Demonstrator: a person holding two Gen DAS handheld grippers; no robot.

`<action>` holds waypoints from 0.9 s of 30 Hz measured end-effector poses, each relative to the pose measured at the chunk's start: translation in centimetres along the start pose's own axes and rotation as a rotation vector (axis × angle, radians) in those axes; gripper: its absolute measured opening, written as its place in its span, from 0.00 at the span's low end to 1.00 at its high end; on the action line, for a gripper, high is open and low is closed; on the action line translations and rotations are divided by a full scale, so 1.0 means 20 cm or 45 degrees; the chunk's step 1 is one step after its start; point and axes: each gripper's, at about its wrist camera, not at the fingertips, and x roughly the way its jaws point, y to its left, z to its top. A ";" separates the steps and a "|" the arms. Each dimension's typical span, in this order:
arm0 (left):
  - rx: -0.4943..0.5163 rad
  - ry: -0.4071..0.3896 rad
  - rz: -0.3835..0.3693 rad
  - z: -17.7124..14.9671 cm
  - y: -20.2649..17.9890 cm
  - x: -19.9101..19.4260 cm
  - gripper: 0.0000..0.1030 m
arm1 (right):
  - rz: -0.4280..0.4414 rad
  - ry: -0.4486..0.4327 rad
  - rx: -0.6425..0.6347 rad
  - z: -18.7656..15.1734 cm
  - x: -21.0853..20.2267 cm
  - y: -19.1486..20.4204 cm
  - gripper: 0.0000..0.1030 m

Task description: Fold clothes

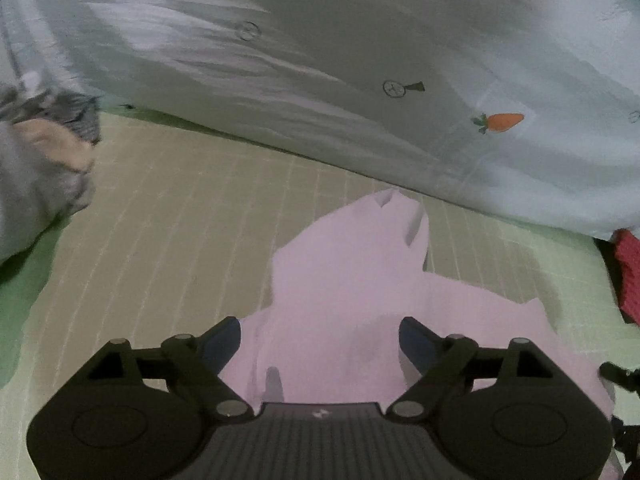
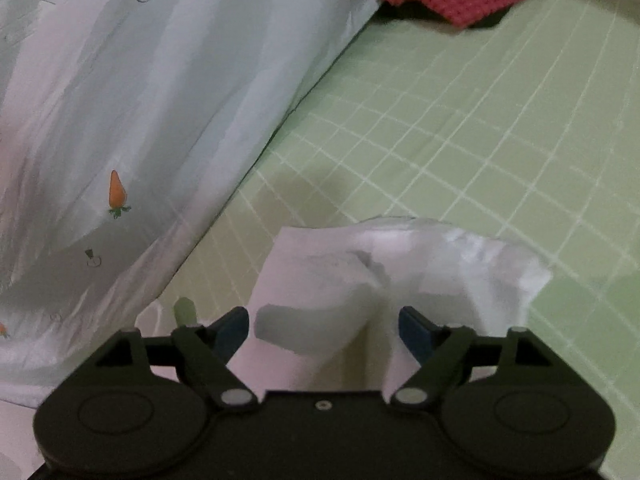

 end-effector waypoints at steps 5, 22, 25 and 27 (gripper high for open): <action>-0.043 0.143 -0.047 0.12 -0.02 0.26 0.38 | 0.004 0.176 0.026 0.03 0.21 0.04 0.46; -0.116 -0.315 -0.123 0.35 0.12 -0.29 0.01 | 0.108 -0.812 -0.371 0.63 -0.44 0.55 0.10; -0.146 -0.220 -0.077 0.22 0.16 -0.25 0.01 | -0.030 -0.794 -0.367 0.62 -0.42 0.45 0.10; -0.166 -0.156 -0.046 0.12 0.19 -0.22 0.01 | -0.148 -0.707 -0.325 0.60 -0.34 0.34 0.12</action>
